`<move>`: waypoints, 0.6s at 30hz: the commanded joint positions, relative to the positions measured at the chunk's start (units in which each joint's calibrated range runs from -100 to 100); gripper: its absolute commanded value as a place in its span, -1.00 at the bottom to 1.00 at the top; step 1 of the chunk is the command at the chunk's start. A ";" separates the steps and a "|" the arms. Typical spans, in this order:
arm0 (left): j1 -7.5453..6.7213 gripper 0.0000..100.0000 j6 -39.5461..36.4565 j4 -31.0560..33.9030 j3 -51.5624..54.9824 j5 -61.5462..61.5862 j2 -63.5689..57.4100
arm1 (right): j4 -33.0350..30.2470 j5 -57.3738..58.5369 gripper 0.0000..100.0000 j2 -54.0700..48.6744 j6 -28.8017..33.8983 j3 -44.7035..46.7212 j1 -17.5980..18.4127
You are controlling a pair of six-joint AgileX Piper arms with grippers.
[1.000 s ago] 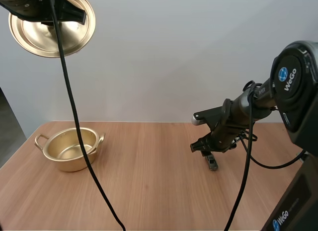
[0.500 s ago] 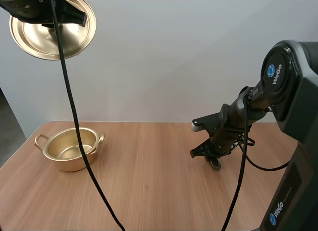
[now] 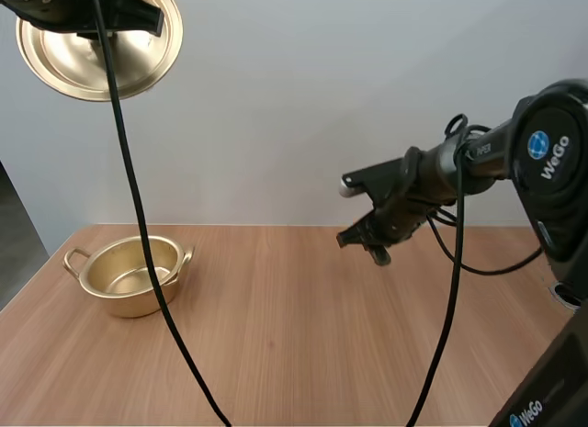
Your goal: Open the pot, put the car inside, and close it
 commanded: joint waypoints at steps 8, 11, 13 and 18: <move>-0.01 -1.00 -0.03 -4.57 -0.07 -1.80 -8.96 | 11.77 3.14 -1.00 -4.40 -7.56 -9.64 16.98; -0.01 -1.00 -0.03 -4.57 -0.07 -1.99 -12.29 | 12.24 -1.34 -1.00 -1.96 -8.30 -11.31 21.40; -0.01 -1.00 -0.66 -4.67 -0.07 -2.36 -13.65 | 12.61 -1.34 -1.00 0.45 -8.30 -13.42 23.48; -0.01 -1.00 -2.96 -4.67 -0.07 -3.96 -16.10 | 13.20 -3.97 -1.00 6.33 -8.53 -17.89 26.31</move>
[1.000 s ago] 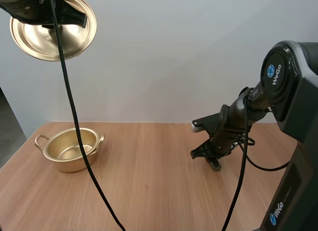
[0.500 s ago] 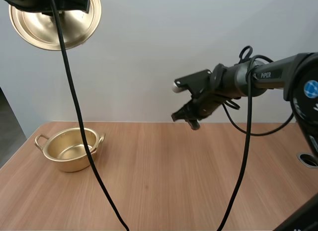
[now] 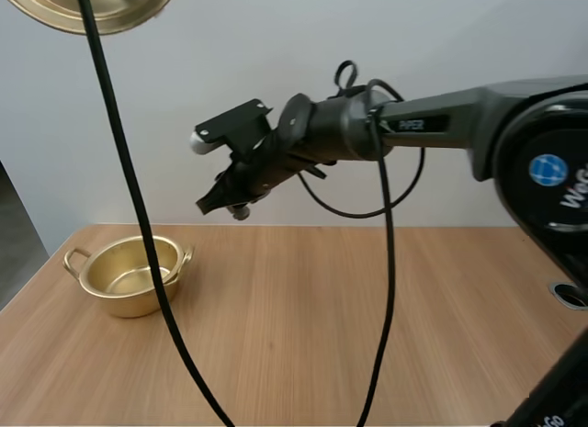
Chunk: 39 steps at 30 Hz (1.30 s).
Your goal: Open the pot, put the car inside, and close it
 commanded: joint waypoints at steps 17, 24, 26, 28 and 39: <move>2.58 -1.00 -0.13 0.64 -0.07 0.29 -0.83 | 5.52 -15.03 -0.89 23.11 -10.00 -13.03 7.99; 2.58 -1.00 -0.13 3.62 -0.07 0.29 -0.28 | 5.81 -12.10 0.17 29.63 -10.00 -17.24 7.99; 2.58 -1.00 -0.13 3.61 -0.07 0.90 0.29 | 5.93 -11.92 0.27 29.88 -10.00 -17.26 7.99; 2.58 -1.00 -0.13 3.61 -0.07 1.98 1.24 | 5.93 -11.05 0.33 29.59 -10.00 -17.26 7.99; 2.58 -1.00 -0.33 11.73 14.22 1.01 9.78 | -9.92 16.08 -1.00 19.27 1.78 -16.66 4.29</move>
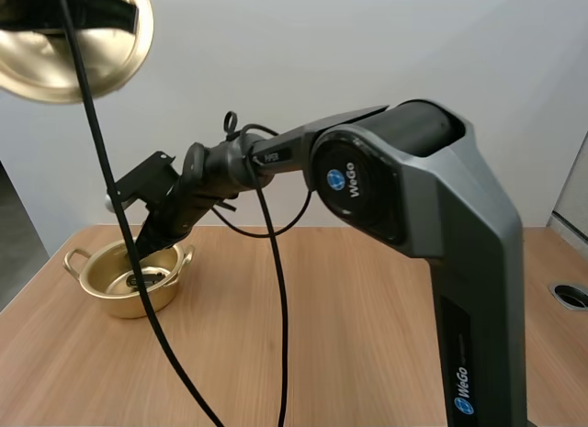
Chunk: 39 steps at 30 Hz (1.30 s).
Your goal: Open the pot, put the car inside, and close it
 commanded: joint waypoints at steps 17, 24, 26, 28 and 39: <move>0.04 -1.00 -0.49 -1.71 24.79 -23.47 26.85 | -19.86 23.24 -1.00 -22.52 11.36 8.24 -15.13; 0.04 -1.00 0.84 -2.90 24.79 -26.81 34.94 | -19.86 23.78 -1.00 -29.97 11.36 8.24 -17.11; 0.04 -1.00 0.84 -3.00 24.79 -26.81 37.37 | -20.44 24.32 -1.00 -32.05 11.36 8.24 -17.11; 0.04 -1.00 0.84 -3.00 24.79 -26.81 38.90 | -20.44 25.17 -1.00 -33.44 11.36 8.24 -17.11; 0.04 -1.00 0.84 -2.60 24.79 -28.77 41.95 | -22.01 31.52 -1.00 -38.81 11.46 8.66 -17.11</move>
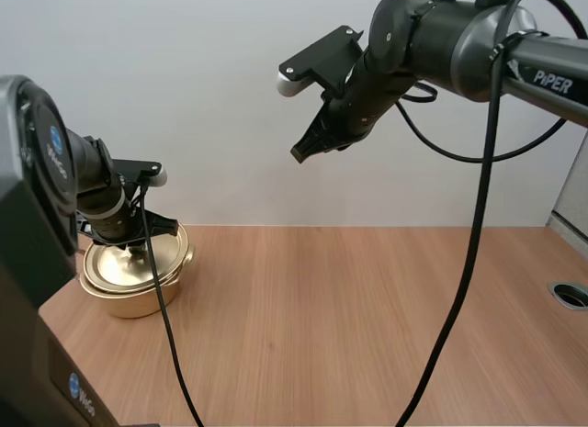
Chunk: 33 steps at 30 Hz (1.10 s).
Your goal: Open the pot, put the car inside, and close it
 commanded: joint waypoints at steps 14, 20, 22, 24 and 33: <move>0.04 -0.17 -5.39 9.82 0.01 -2.49 1.88 | -10.75 1.96 -1.00 -4.16 5.26 0.82 -0.01; 0.04 1.00 -5.51 9.75 0.01 -2.12 1.23 | -10.85 1.42 -1.00 -4.26 5.63 0.82 -0.01; 0.04 1.00 -6.73 7.59 0.01 -2.69 -0.09 | -10.96 0.53 -1.00 -4.26 5.63 0.82 -0.01; -0.05 1.00 -5.76 2.17 0.01 -4.33 -2.36 | -11.22 -1.05 -1.00 -4.26 6.36 0.99 -0.07; -4.36 1.00 17.71 -30.25 9.60 -21.27 -30.30 | -1.37 -39.18 -1.00 -10.84 7.46 20.27 -7.13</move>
